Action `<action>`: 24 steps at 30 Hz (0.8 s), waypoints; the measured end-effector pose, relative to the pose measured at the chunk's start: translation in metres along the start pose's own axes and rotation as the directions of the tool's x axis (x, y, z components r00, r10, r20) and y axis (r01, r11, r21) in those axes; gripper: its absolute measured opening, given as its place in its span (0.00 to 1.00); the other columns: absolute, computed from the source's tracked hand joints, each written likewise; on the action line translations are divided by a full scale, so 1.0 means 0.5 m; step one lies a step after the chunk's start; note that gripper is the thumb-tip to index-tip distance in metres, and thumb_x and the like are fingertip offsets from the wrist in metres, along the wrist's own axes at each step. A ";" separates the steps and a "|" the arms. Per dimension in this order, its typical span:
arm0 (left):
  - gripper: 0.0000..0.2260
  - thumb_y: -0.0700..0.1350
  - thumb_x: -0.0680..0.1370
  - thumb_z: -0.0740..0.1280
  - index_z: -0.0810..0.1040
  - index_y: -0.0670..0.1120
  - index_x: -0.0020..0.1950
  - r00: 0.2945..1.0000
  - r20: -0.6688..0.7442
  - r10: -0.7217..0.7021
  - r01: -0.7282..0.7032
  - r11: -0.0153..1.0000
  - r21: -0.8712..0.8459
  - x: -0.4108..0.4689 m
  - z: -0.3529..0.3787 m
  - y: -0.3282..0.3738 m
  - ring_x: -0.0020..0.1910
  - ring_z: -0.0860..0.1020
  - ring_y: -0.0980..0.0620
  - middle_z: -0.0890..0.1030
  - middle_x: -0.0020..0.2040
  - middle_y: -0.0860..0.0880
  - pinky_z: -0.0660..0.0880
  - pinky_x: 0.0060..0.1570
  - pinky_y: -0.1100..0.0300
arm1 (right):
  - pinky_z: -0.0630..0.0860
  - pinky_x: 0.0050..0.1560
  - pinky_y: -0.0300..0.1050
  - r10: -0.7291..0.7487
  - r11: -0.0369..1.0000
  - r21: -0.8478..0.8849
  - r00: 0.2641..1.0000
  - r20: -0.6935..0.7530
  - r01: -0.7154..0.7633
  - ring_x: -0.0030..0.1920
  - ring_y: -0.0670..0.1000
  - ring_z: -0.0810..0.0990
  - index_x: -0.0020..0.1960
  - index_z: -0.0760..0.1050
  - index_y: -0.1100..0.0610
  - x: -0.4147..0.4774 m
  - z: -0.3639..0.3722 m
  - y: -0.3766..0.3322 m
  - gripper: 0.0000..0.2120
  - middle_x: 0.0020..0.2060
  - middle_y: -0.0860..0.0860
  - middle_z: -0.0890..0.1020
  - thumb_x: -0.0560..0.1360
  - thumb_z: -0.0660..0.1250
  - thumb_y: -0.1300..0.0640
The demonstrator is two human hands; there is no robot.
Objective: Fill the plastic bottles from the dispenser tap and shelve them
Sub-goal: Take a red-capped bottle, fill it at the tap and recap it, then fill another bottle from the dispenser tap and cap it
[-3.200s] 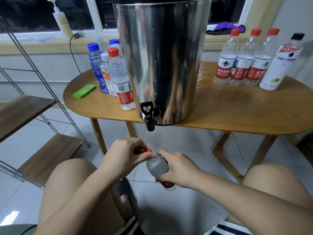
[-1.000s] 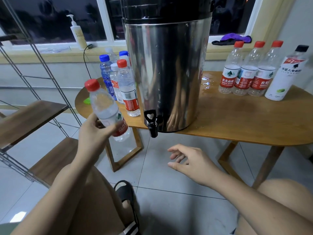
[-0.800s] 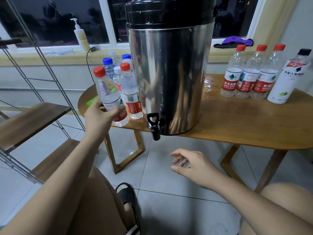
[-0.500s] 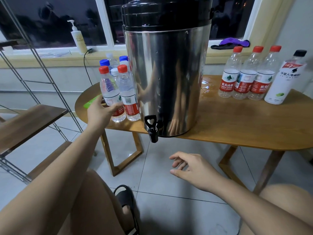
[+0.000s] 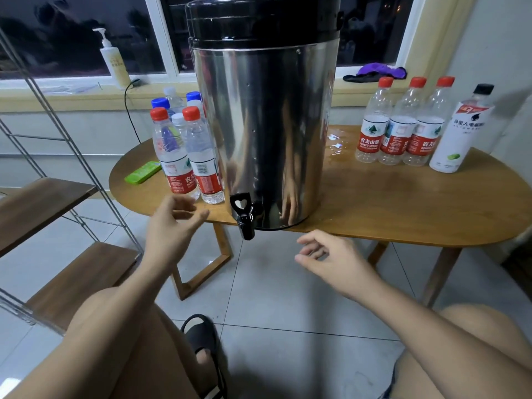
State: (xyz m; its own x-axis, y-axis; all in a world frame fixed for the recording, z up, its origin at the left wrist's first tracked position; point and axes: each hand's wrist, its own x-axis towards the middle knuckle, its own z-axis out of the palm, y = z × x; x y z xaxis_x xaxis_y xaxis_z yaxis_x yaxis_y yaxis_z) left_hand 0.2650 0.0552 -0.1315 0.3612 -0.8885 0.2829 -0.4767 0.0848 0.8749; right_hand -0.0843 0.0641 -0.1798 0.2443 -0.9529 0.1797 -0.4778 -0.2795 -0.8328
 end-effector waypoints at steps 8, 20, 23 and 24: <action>0.08 0.54 0.78 0.79 0.85 0.53 0.51 0.898 0.431 -0.089 0.029 0.989 0.144 -0.092 0.074 -0.024 0.44 0.84 0.53 0.87 0.45 0.52 0.80 0.47 0.55 | 0.85 0.49 0.53 0.069 0.997 0.059 0.958 -0.279 -0.055 0.43 0.53 0.87 0.50 0.85 0.46 0.064 -0.152 0.004 0.06 0.43 0.47 0.87 0.76 0.80 0.51; 0.07 0.58 0.79 0.77 0.84 0.57 0.50 0.786 0.618 -0.016 -0.187 0.947 0.262 -0.116 0.182 -0.007 0.44 0.83 0.59 0.86 0.44 0.59 0.81 0.44 0.59 | 0.80 0.58 0.47 0.307 0.908 0.039 0.597 -0.741 -0.418 0.55 0.54 0.84 0.56 0.85 0.57 0.236 -0.495 0.151 0.20 0.53 0.52 0.87 0.69 0.84 0.48; 0.06 0.56 0.79 0.77 0.83 0.56 0.50 0.769 0.639 0.010 -0.226 0.939 0.258 -0.120 0.201 -0.003 0.43 0.84 0.58 0.86 0.43 0.59 0.80 0.44 0.58 | 0.81 0.61 0.50 0.378 0.873 0.097 0.538 -0.754 -0.477 0.58 0.56 0.84 0.61 0.83 0.59 0.258 -0.536 0.184 0.26 0.60 0.55 0.86 0.69 0.84 0.48; 0.06 0.56 0.79 0.77 0.83 0.56 0.50 0.768 0.640 0.019 -0.241 0.935 0.261 -0.121 0.206 -0.004 0.43 0.83 0.58 0.86 0.43 0.60 0.81 0.44 0.57 | 0.80 0.60 0.50 0.390 0.867 0.111 0.524 -0.757 -0.485 0.56 0.56 0.83 0.62 0.82 0.60 0.263 -0.542 0.188 0.26 0.59 0.55 0.85 0.69 0.84 0.49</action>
State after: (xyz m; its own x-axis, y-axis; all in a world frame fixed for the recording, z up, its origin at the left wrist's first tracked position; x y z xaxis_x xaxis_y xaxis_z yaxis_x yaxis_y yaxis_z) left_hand 0.1615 0.0624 -0.1909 -0.2447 -0.9694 -0.0179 -0.7420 0.1754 0.6470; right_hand -0.3259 -0.1192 -0.0926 -0.6973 -0.6975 0.1654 -0.4389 0.2330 -0.8678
